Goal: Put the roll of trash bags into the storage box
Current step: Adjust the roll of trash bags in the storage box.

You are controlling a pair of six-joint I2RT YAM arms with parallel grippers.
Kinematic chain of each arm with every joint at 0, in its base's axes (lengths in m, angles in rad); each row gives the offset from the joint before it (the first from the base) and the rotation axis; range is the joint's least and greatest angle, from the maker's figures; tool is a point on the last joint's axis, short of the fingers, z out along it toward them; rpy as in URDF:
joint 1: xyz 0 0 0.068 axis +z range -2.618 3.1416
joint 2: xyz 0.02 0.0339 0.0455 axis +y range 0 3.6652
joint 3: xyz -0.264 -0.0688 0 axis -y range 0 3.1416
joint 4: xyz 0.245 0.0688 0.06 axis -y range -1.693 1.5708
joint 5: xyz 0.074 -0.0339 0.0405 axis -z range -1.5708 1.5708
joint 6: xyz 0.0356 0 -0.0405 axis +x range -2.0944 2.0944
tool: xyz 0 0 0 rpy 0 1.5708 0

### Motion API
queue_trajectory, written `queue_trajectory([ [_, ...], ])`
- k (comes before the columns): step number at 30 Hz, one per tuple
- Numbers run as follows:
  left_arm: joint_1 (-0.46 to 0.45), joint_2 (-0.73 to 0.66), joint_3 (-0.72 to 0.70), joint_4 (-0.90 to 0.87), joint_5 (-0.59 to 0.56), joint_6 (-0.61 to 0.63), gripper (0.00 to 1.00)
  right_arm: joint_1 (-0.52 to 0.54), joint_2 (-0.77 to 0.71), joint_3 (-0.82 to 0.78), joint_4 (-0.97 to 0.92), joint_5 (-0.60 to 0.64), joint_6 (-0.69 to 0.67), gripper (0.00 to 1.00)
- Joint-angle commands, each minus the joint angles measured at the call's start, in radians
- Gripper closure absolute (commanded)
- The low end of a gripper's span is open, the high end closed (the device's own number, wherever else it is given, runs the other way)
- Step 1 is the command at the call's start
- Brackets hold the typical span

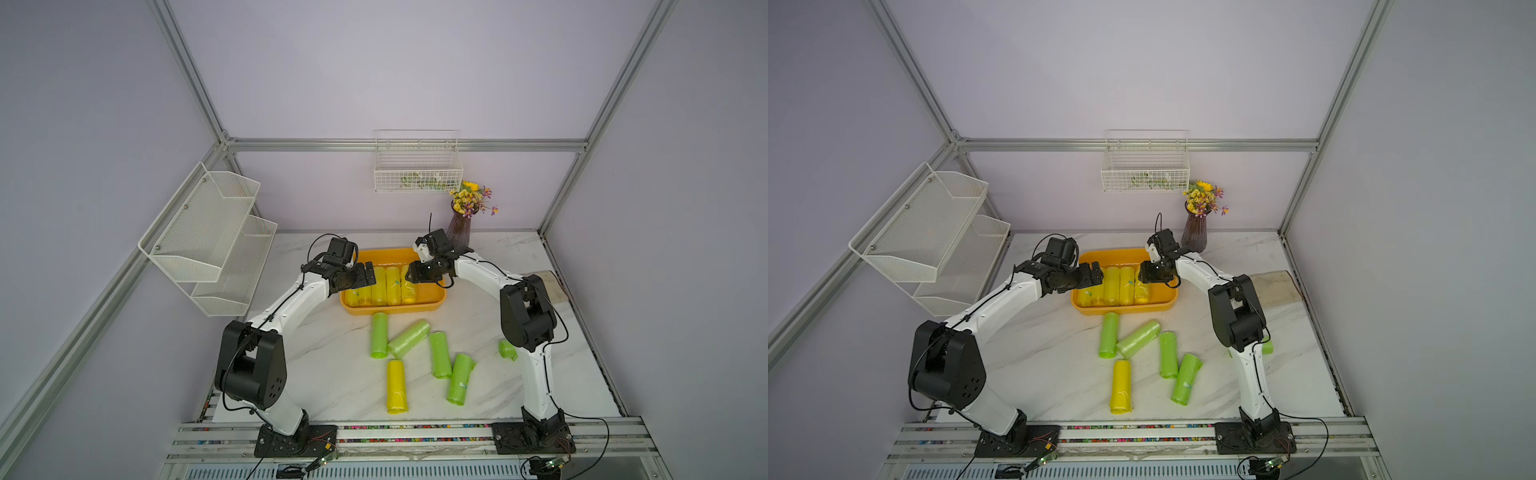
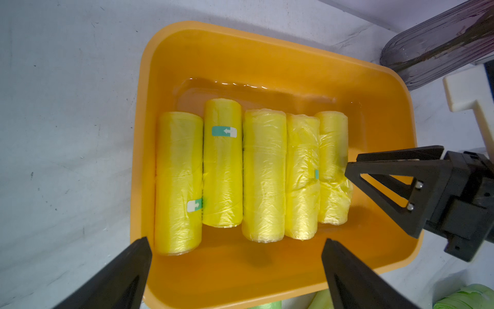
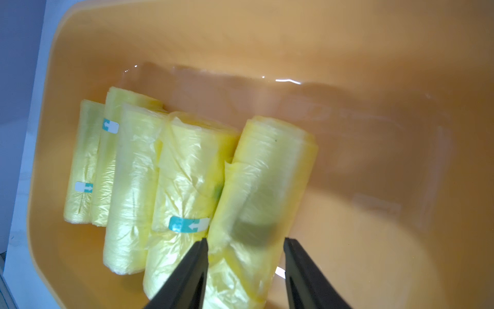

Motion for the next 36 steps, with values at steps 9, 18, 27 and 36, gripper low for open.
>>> queue_trajectory([
  [9, 0.01, -0.044, -0.013, 0.013, 0.015, -0.012, 0.0, 0.012, 0.073, 0.017, -0.024, -0.099, -0.112, 0.52],
  [18, 0.01, -0.046, -0.018, 0.015, 0.021, -0.015, 0.0, 0.042, 0.078, 0.031, -0.029, -0.135, -0.187, 0.53],
  [27, 0.009, -0.056, -0.022, 0.016, 0.027, -0.01, 0.0, 0.037, 0.047, 0.042, -0.033, -0.098, -0.186, 0.53],
  [36, 0.009, -0.093, -0.036, -0.014, 0.07, 0.016, 0.0, 0.019, -0.074, 0.054, -0.004, -0.052, -0.134, 0.47],
])
